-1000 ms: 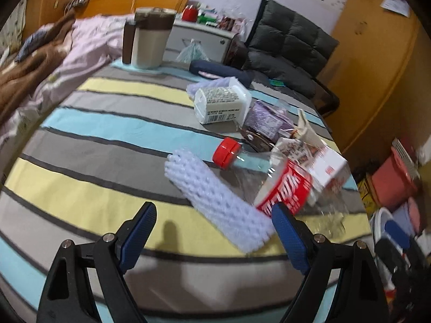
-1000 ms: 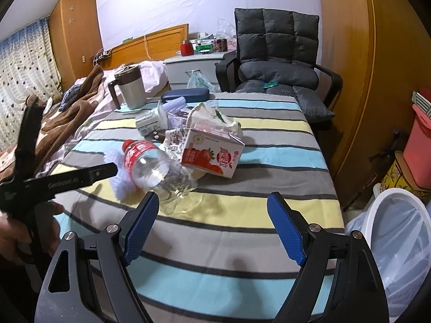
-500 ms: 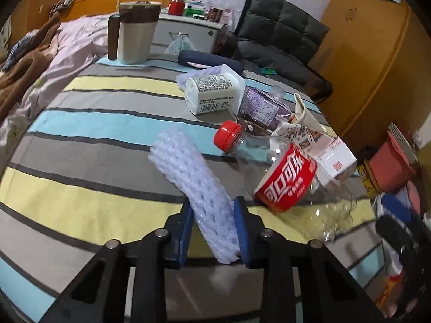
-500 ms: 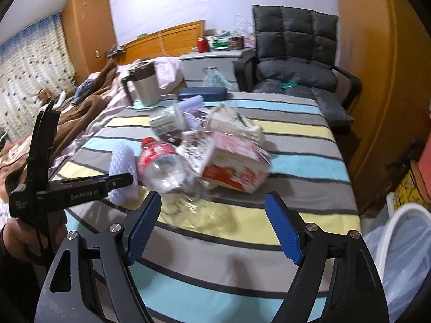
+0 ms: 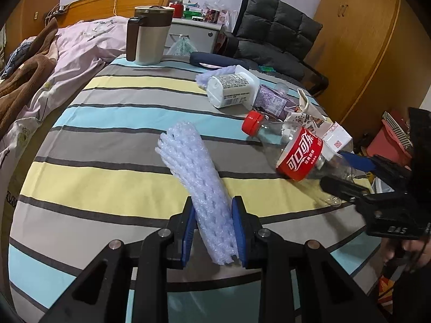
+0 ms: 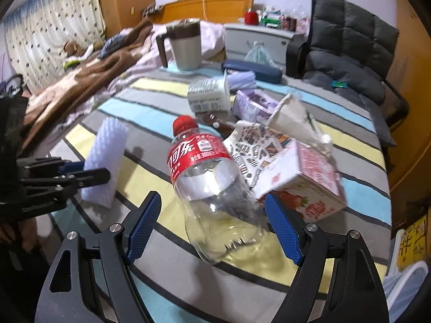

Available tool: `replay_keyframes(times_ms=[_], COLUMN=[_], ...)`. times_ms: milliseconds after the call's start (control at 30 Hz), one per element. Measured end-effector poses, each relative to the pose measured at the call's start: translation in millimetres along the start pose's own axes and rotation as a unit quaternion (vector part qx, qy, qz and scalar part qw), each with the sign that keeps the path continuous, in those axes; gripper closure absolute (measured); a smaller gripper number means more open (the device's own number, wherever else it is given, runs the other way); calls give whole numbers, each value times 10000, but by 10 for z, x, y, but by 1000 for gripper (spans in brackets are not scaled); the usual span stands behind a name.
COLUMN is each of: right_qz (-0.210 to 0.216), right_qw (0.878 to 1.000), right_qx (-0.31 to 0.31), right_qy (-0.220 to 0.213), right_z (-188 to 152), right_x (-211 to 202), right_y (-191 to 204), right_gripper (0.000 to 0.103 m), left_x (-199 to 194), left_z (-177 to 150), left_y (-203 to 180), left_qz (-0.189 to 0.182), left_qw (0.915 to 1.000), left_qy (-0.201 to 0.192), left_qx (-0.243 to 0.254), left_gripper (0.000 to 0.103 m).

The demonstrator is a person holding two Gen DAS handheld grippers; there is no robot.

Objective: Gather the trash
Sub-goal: 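Close the right tool on the clear Coca-Cola bottle while the left tool holds the foam sleeve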

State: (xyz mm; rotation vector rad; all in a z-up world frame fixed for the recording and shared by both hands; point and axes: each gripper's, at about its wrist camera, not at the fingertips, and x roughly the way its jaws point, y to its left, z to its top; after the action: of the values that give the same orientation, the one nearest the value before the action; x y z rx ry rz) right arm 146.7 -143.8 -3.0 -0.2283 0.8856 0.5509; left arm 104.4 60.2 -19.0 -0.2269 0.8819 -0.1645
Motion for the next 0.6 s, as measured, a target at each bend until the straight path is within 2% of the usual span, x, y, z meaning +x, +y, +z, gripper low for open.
replay_keyframes(times_ms=[67,133,333,600], right_qz=[7,71,105,324], right_qw=[10000,9999,9996,9981], right_qx=[-23,-2,204,506], right_qy=[76,145,140,-147], right_z=[-7,-15,-68,-178], right_x=[11,17,-9,-116], right_y=[26,44,53,109], right_gripper=[23,38,38,39], left_x=[0,7,13,-44], left_z=[-8,-10,-19,-72], left_y=[13,35,30,1], left_qz=[-12,17,-7,-62], left_qw=[10000,10000,9999,9999], left_qy=[-22,-37,-50,-57], left_qx=[-27,-77,-114,-63], left_gripper=[74,72,71,74])
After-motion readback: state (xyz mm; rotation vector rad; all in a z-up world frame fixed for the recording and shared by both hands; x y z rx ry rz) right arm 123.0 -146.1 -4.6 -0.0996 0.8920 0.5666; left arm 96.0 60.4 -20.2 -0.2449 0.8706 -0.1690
